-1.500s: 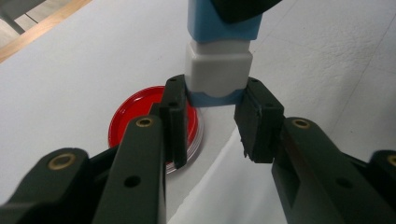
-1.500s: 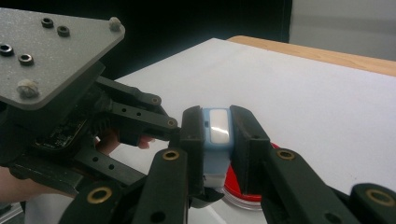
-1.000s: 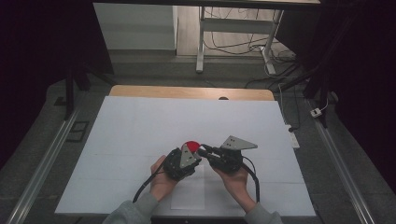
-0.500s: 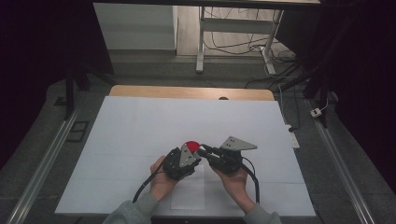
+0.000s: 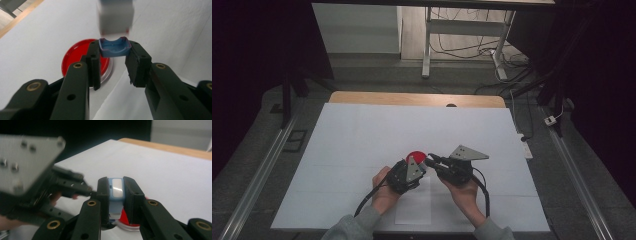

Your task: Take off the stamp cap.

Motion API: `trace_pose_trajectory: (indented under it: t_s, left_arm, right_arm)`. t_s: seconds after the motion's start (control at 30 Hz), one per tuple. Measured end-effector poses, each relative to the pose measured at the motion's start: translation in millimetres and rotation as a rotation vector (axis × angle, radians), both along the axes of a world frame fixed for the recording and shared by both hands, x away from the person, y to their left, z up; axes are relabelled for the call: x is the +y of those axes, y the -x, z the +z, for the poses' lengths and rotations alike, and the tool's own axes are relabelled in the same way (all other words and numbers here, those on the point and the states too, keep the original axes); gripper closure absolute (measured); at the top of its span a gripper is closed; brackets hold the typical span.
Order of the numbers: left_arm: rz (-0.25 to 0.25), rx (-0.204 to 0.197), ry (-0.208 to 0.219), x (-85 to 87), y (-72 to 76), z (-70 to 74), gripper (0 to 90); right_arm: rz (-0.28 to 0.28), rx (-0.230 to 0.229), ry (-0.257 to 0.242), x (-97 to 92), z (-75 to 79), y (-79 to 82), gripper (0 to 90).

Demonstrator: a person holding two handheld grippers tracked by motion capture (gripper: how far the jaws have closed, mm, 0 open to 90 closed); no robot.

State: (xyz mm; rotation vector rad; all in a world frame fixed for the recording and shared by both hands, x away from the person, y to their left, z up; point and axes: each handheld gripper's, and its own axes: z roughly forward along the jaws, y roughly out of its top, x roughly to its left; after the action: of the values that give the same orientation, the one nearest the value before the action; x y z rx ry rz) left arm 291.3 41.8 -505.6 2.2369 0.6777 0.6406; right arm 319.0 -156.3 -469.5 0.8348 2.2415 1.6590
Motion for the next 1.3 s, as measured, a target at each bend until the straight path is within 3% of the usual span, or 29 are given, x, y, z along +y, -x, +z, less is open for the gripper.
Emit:
trace_pose_trajectory:
  t_s: [0.2, 0.53, 0.77, 0.97, 1.13, 1.3]
  left_arm:
    - [0.013, 0.010, 0.057, 5.4, -2.1, 2.6, 65.6]
    - [0.010, 0.016, 0.067, 11.3, -3.0, 4.2, 65.5]
    - [0.011, 0.026, 0.102, 21.0, -2.6, 6.5, 65.4]
    - [0.018, 0.043, 0.128, 36.3, 0.0, 9.2, 65.3]
    - [0.030, 0.059, 0.174, 52.8, 2.2, 12.2, 65.3]
    - [0.039, 0.054, 0.181, 65.9, 6.0, 15.3, 65.3]
  right_arm:
    - [-0.031, 0.016, -0.039, -11.8, 3.0, -4.7, 75.7]
    - [-0.032, 0.011, -0.031, -11.9, 2.5, -4.8, 75.7]
    - [-0.035, 0.000, -0.028, -14.2, 3.4, -5.0, 75.6]
    - [-0.045, -0.003, -0.034, -18.7, 4.9, -6.4, 75.6]
    - [-0.051, -0.003, -0.034, -20.4, 5.1, -7.4, 75.6]
    - [-0.051, -0.008, -0.031, -21.0, 5.3, -7.4, 75.6]
